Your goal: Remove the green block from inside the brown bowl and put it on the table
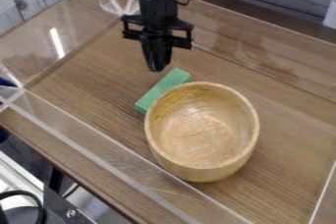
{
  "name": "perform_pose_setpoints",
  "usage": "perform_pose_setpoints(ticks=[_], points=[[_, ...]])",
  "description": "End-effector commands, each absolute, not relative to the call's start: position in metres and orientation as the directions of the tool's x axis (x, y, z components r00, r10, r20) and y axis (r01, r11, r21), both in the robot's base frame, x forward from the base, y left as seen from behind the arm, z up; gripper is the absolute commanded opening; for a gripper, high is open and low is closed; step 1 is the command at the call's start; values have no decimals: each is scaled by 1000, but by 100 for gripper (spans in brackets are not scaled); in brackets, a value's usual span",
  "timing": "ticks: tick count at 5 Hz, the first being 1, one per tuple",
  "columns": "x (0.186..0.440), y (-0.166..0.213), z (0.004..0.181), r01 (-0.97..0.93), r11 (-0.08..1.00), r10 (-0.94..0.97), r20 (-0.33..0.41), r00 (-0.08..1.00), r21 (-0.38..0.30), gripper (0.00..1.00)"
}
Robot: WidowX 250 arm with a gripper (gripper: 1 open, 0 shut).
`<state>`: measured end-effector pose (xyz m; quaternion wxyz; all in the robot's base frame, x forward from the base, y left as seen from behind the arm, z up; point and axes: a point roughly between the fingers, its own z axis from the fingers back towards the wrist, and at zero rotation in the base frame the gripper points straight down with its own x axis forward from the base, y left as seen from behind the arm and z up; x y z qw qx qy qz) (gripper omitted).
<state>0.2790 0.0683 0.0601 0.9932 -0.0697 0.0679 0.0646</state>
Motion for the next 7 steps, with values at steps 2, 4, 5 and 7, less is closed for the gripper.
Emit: perform_pose_setpoints(ticks=[2, 4, 5, 7], points=[[280, 76, 78, -143, 982, 135, -73, 988, -127, 0], [275, 88, 75, -168, 982, 159, -98, 982, -86, 0], [273, 94, 74, -189, 981, 182, -125, 975, -49, 0], [280, 93, 73, -287, 956, 275, -159, 948, -54, 0]])
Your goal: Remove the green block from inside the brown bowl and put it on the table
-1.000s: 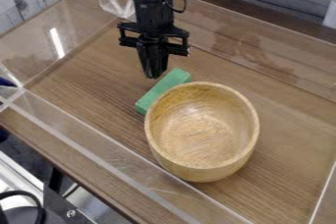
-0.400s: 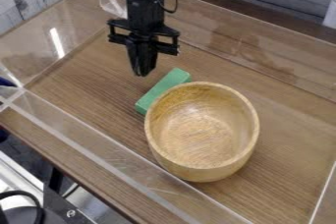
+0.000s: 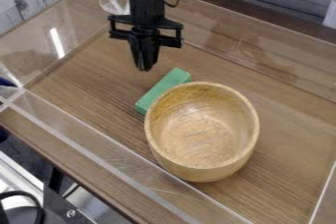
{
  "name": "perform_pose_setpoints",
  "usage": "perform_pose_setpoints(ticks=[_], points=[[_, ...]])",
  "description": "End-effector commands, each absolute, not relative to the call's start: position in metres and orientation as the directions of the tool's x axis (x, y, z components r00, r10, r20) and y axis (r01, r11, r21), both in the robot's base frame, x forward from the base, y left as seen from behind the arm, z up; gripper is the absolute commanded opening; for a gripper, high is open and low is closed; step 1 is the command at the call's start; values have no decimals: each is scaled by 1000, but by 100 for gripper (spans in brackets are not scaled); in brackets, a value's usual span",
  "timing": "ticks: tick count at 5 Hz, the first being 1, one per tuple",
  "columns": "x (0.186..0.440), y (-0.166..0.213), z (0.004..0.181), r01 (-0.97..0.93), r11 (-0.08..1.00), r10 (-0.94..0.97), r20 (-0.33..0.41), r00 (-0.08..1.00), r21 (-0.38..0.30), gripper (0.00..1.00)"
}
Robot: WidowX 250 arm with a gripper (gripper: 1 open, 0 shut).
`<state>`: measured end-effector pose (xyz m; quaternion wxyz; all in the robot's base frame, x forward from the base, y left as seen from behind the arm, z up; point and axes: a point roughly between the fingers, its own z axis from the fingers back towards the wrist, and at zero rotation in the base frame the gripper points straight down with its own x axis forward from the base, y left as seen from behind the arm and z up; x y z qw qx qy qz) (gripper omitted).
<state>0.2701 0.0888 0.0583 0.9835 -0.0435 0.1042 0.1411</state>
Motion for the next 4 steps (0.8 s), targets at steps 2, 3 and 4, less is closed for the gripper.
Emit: perform_pose_setpoints(ticks=[2, 3, 4], points=[[274, 97, 53, -317, 947, 304, -166, 938, -54, 0], [268, 103, 42, -301, 953, 287, -198, 937, -41, 0], [263, 109, 32, -285, 958, 270, -228, 936, -36, 0]])
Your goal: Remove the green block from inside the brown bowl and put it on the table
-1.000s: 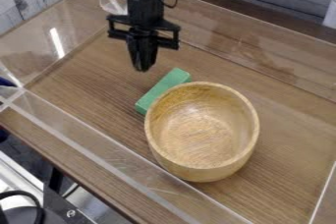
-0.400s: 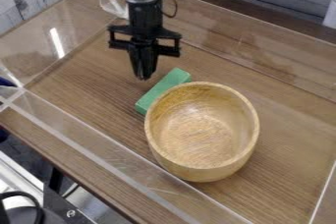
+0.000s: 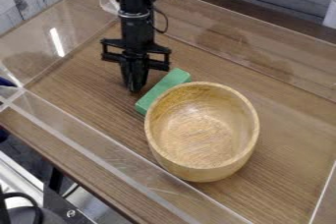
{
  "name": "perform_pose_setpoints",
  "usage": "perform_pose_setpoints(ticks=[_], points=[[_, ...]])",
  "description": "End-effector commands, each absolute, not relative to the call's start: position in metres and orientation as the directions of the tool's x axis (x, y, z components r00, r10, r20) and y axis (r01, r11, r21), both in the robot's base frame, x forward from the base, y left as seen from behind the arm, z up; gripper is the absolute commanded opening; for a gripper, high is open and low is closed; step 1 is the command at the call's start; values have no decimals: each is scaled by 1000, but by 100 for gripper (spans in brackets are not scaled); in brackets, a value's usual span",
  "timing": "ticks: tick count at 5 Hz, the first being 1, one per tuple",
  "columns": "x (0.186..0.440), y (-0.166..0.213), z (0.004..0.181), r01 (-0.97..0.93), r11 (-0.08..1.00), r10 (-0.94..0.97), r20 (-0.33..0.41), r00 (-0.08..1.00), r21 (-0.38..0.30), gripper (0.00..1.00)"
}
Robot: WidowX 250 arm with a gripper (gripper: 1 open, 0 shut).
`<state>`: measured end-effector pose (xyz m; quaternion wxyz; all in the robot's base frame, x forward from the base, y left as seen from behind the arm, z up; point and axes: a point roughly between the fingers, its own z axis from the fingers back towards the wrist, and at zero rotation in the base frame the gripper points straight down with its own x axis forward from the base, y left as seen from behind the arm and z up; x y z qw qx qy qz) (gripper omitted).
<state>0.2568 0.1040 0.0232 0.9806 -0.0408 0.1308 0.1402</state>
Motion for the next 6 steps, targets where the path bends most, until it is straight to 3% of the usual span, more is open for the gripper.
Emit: perform_pose_setpoints(ticks=[1, 2, 3, 5, 6], points=[[264, 110, 55, -311, 950, 298, -183, 937, -43, 100], [265, 110, 79, -335, 941, 326, -135, 936, -49, 100], [270, 110, 68, -333, 942, 327, -99, 940, -48, 0], [279, 113, 45, -320, 947, 318, -60, 946, -24, 0], [275, 119, 48, -294, 955, 293, -36, 956, -29, 0]])
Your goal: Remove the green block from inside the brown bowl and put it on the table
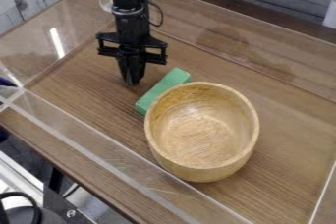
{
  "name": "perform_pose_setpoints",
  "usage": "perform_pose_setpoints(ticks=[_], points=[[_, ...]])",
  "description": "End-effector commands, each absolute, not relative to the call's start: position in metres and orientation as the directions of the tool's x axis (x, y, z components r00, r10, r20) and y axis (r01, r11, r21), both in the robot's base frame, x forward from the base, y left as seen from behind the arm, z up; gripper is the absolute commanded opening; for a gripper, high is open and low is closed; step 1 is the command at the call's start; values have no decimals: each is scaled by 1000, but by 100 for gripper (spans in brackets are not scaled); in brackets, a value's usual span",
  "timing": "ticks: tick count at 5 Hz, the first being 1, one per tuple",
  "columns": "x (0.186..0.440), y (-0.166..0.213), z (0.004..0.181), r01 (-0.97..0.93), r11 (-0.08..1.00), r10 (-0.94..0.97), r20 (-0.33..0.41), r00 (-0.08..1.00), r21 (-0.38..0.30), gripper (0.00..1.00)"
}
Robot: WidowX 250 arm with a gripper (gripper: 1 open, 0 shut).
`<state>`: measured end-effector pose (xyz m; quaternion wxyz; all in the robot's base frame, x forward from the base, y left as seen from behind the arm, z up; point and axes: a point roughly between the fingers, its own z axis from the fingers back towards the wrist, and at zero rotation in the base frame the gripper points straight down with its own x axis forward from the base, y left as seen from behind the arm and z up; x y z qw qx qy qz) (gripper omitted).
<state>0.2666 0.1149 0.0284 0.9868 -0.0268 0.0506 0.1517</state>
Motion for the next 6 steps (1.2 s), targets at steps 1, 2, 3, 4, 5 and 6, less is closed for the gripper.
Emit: perform_pose_setpoints(ticks=[1, 2, 3, 4, 5, 6], points=[[270, 124, 62, -272, 961, 272, -5, 962, -46, 100], [274, 128, 46, -252, 967, 252, -3, 968, -29, 0], [277, 133, 33, -229, 973, 229, 0, 973, -12, 0], [277, 128, 31, -219, 975, 220, 15, 975, -25, 100], [277, 123, 31, -210, 977, 211, 32, 977, -40, 100], [283, 117, 57, -198, 980, 199, 56, 978, -32, 100]])
